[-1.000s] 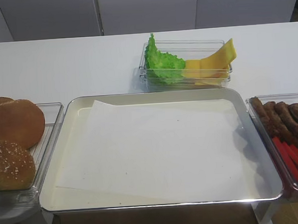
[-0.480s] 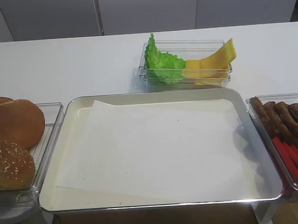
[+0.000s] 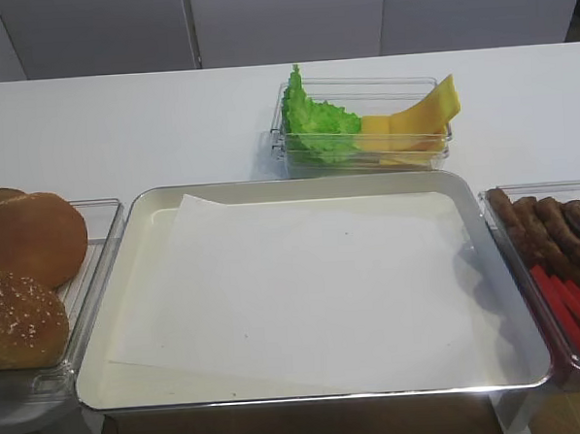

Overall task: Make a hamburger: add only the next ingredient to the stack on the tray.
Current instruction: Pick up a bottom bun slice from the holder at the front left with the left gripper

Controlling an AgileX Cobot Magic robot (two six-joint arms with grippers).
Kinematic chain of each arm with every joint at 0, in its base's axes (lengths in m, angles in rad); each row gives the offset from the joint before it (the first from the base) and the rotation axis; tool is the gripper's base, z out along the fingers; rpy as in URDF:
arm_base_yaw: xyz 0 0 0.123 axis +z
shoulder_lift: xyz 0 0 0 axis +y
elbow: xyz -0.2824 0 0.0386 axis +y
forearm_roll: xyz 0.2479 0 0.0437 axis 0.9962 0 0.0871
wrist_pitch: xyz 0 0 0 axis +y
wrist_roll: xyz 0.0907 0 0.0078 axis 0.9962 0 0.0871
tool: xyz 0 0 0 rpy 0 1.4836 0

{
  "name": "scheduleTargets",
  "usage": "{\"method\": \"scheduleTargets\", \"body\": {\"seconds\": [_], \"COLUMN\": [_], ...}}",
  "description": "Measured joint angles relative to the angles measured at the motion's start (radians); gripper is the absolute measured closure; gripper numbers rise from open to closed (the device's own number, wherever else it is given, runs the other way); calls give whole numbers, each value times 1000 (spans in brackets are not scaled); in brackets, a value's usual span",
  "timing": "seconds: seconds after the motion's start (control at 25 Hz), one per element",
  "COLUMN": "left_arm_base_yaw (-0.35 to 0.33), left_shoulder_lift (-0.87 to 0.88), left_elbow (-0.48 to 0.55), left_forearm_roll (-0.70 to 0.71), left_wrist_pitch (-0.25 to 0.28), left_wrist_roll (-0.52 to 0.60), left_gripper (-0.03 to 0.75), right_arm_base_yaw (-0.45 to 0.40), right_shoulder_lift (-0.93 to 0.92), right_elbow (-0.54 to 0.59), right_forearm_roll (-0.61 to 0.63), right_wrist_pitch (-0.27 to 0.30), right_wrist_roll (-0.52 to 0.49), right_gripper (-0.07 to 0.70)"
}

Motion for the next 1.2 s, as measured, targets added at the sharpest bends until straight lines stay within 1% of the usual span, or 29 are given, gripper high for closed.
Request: {"method": "scheduleTargets", "body": {"seconds": [0.2, 0.44, 0.72, 0.84, 1.0, 1.2], "left_arm_base_yaw": [1, 1, 1, 1, 1, 1], "left_shoulder_lift": [19, 27, 28, 28, 28, 28], "left_elbow": [0, 0, 0, 0, 0, 0], "left_forearm_roll": [-19, -20, -21, -25, -49, -61], "left_wrist_pitch": [2, 2, 2, 2, 24, 36], "left_wrist_roll": [11, 15, 15, 16, 49, 62], "left_gripper": [339, 415, 444, 492, 566, 575], "right_arm_base_yaw": [0, 0, 0, 0, 0, 0], "right_shoulder_lift": [0, 0, 0, 0, 0, 0], "right_elbow": [0, 0, 0, 0, 0, 0], "right_forearm_roll": [0, 0, 0, 0, 0, 0], "right_wrist_pitch": [0, 0, 0, 0, 0, 0], "right_wrist_roll": [0, -6, -8, -8, -8, -8], "right_gripper": [200, 200, 200, 200, 200, 200]}}
